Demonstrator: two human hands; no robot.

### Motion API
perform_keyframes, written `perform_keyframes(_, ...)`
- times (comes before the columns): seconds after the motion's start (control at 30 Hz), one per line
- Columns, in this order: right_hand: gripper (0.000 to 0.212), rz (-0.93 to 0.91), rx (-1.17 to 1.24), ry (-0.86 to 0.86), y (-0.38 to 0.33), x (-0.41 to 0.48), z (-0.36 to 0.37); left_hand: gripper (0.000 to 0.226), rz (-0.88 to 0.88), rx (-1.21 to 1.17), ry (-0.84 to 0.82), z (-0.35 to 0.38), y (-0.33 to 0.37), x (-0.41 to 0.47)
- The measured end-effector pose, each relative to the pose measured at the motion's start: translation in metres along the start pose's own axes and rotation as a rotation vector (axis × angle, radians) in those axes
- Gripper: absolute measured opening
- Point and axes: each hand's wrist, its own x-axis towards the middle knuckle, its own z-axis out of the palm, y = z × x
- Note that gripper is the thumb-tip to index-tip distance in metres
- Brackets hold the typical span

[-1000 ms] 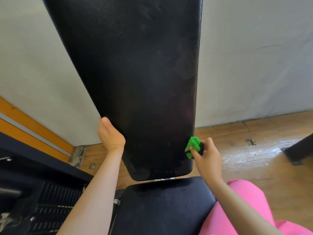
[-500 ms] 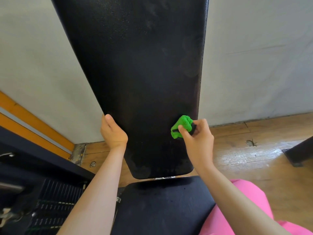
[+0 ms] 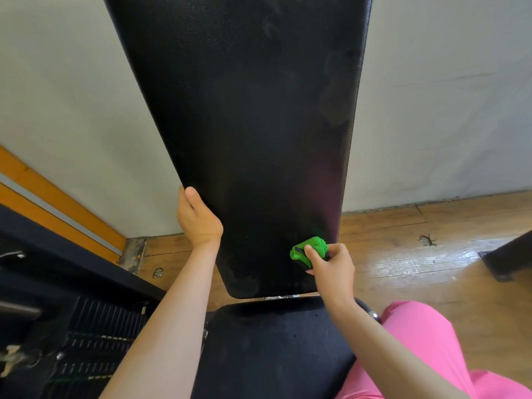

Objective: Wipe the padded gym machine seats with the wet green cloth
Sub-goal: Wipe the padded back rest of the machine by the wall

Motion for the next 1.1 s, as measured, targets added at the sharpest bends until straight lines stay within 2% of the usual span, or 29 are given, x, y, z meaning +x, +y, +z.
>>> perform_keyframes(0.13,0.022,-0.074,0.068,-0.026,-0.026,-0.006,0.008,0.044,-0.079,-0.039,-0.082,-0.004,0.001,-0.005)
perform_keyframes(0.27,0.022,-0.184,0.057,-0.043,-0.038,-0.005,0.011,0.041,-0.183,-0.122,-0.175,-0.016,-0.009,-0.016)
perform_keyframes(0.4,0.021,-0.2,-0.006,-0.039,-0.027,-0.006,0.014,0.054,-0.272,-0.098,-0.209,-0.02,-0.042,-0.021)
perform_keyframes(0.57,0.021,-0.081,-0.105,-0.084,0.009,-0.01,0.024,0.055,-0.341,-0.018,-0.241,-0.018,-0.079,-0.034)
perform_keyframes(0.7,0.021,-0.065,-0.133,-0.063,0.015,-0.013,0.028,0.052,-0.335,-0.005,-0.231,-0.014,-0.084,-0.03)
perform_keyframes(0.83,0.019,-0.103,-0.07,-0.04,0.003,-0.016,0.033,0.048,-0.312,0.006,-0.224,-0.012,-0.089,-0.028)
perform_keyframes(0.93,0.019,-0.194,-0.022,-0.037,-0.02,-0.018,0.04,0.054,-0.3,0.0,-0.207,-0.01,-0.09,-0.027)
perform_keyframes(1.1,0.02,-0.299,0.078,-0.101,-0.054,-0.024,0.055,0.05,-0.313,0.001,-0.226,-0.012,-0.09,-0.027)
